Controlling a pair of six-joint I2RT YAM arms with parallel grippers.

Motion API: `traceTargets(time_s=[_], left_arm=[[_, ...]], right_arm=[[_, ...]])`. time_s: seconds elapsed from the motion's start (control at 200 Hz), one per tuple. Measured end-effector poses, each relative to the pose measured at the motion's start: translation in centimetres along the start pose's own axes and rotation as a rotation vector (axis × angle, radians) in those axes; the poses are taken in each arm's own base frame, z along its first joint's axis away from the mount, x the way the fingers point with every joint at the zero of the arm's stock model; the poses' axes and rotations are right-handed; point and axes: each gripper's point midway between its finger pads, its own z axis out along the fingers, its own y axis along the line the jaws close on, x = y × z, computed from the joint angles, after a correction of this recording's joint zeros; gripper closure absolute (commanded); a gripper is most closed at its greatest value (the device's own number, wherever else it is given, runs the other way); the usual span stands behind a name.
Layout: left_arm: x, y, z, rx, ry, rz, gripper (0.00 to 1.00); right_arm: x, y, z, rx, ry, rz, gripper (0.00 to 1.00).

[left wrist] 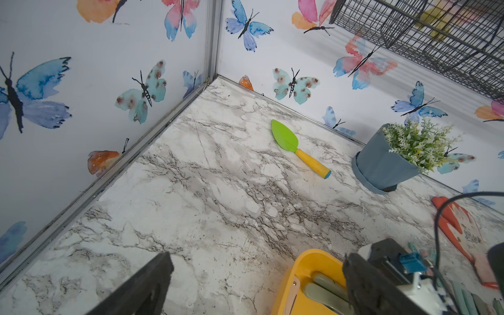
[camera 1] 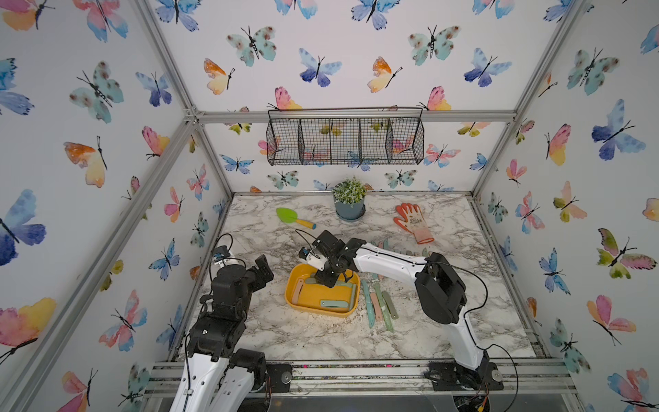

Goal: Take the fruit knife out of the storage box
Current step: Place the fruit knife at the center of the board, then pick up the fruit knife from the storage box.

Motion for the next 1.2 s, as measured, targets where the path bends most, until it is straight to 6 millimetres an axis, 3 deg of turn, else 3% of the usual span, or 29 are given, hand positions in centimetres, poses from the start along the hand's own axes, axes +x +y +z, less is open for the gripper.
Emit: traceTargets(time_s=[0.155, 0.365, 0.546, 0.816, 1.201], left_arm=[[0.0, 0.0, 0.0, 0.000, -0.001, -0.001, 0.02], [0.0, 0.0, -0.1, 0.000, -0.002, -0.001, 0.02], [-0.1, 0.0, -0.2, 0.003, -0.008, -0.003, 0.02], [-0.2, 0.0, -0.2, 0.004, -0.008, -0.004, 0.01], [-0.2, 0.0, -0.2, 0.004, -0.010, -0.004, 0.02]], right_arm=[[0.2, 0.4, 1.8, 0.005, 0.033, -0.019, 0.53], [0.6, 0.0, 2.8, 0.025, 0.067, -0.019, 0.53], [1.1, -0.3, 3.0, 0.048, 0.091, -0.026, 0.53], [1.2, -0.5, 3.1, 0.073, 0.106, -0.044, 0.66], [1.2, -0.3, 3.1, 0.074, 0.105, -0.047, 0.73]])
